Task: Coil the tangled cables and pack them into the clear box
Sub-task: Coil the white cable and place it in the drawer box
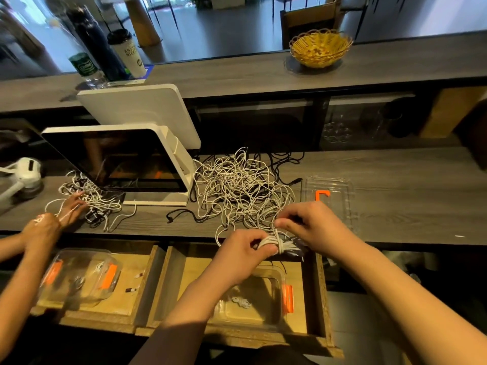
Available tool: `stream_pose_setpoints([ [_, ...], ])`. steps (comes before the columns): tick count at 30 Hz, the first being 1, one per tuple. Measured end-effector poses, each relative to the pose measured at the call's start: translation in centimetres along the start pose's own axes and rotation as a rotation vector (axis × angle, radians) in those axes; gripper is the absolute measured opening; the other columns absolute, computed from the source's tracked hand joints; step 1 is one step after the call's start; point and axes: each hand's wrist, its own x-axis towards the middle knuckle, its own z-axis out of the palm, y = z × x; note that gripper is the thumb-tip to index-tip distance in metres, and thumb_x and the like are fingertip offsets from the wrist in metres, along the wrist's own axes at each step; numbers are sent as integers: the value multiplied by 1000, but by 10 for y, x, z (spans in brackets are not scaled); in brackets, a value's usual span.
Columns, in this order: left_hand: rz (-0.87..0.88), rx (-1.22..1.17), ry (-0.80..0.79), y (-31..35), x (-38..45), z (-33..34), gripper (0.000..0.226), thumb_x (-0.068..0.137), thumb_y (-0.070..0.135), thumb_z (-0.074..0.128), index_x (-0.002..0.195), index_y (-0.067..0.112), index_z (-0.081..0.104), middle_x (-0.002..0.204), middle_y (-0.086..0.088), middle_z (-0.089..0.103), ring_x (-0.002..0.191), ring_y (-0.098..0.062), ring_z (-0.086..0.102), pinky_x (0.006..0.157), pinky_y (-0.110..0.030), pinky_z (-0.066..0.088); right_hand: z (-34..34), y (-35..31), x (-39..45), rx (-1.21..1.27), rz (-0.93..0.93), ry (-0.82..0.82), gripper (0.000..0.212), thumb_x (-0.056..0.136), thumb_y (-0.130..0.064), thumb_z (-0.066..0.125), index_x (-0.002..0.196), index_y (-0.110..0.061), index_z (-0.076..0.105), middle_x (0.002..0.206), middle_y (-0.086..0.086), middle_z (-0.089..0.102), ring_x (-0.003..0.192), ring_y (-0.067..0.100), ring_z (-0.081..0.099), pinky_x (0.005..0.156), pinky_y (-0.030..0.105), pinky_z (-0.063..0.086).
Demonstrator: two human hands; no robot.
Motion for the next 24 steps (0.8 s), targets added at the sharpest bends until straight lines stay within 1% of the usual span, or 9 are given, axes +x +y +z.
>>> stream_pose_setpoints([
  [2, 56, -167, -74, 0, -3, -5, 7, 91, 21, 72, 97, 23, 76, 88, 0, 75, 82, -23, 68, 81, -37, 53, -7, 5, -3, 109, 57, 8, 16, 85, -43, 69, 85, -27, 71, 70, -8, 64, 61, -1, 55, 58, 16, 43],
  [3, 78, -282, -96, 1, -5, -8, 7, 91, 16, 72, 96, 20, 75, 86, 1, 75, 77, -19, 69, 79, -33, 55, -10, 8, -4, 173, 78, 29, 22, 80, -47, 71, 81, -25, 71, 67, -2, 63, 58, 2, 53, 54, 18, 43],
  [7, 113, -589, -105, 6, -12, -16, 16, 83, 15, 68, 97, 10, 71, 82, -1, 75, 70, -10, 67, 71, -21, 54, -13, 15, -8, 320, 107, 64, 18, 82, -38, 71, 79, -21, 74, 71, 3, 69, 64, 19, 60, 62, 35, 52],
  [10, 41, -793, 14, 9, -12, -12, 23, 79, 17, 67, 100, 9, 71, 85, -6, 76, 70, -8, 66, 76, -25, 52, -2, 14, -10, 317, 122, 24, 16, 90, -35, 63, 79, -28, 70, 68, 0, 64, 59, 10, 54, 58, 32, 47],
  [13, -51, -941, 200, 9, -7, -1, 21, 82, 20, 66, 100, 12, 72, 87, -6, 76, 72, -7, 63, 86, -32, 47, 7, 10, -11, 320, 141, 21, 29, 86, -53, 54, 82, -30, 70, 69, 0, 64, 62, 16, 57, 61, 36, 49],
  [16, -66, -816, 430, 8, -1, 3, 12, 95, 16, 62, 100, 16, 73, 87, 0, 77, 74, -4, 64, 77, -22, 50, 15, 10, -14, 308, 143, -19, 31, 89, -54, 51, 82, -29, 68, 72, 2, 66, 69, 21, 62, 68, 45, 53],
  [19, -37, -715, 569, 7, 4, 7, 13, 97, 12, 61, 100, 13, 73, 80, 5, 75, 69, 3, 64, 66, -12, 49, 26, 7, -16, 261, 140, -44, 28, 93, -49, 52, 80, -29, 66, 70, -2, 64, 66, 13, 60, 66, 40, 53],
  [21, -29, -651, 638, 5, 6, 12, 11, 96, 15, 63, 96, 16, 74, 78, 6, 74, 69, 3, 64, 64, -12, 48, 33, 1, -17, 216, 117, -52, 27, 97, -44, 53, 76, -31, 64, 65, -6, 61, 61, 8, 57, 60, 34, 48],
  [24, -2, -486, 748, 0, 6, 16, 10, 95, 25, 65, 88, 26, 72, 73, 5, 71, 65, -1, 60, 60, -14, 44, 41, -10, -15, 149, 53, -90, 28, 100, -40, 49, 86, -24, 67, 71, -2, 65, 67, 11, 60, 64, 37, 49],
])
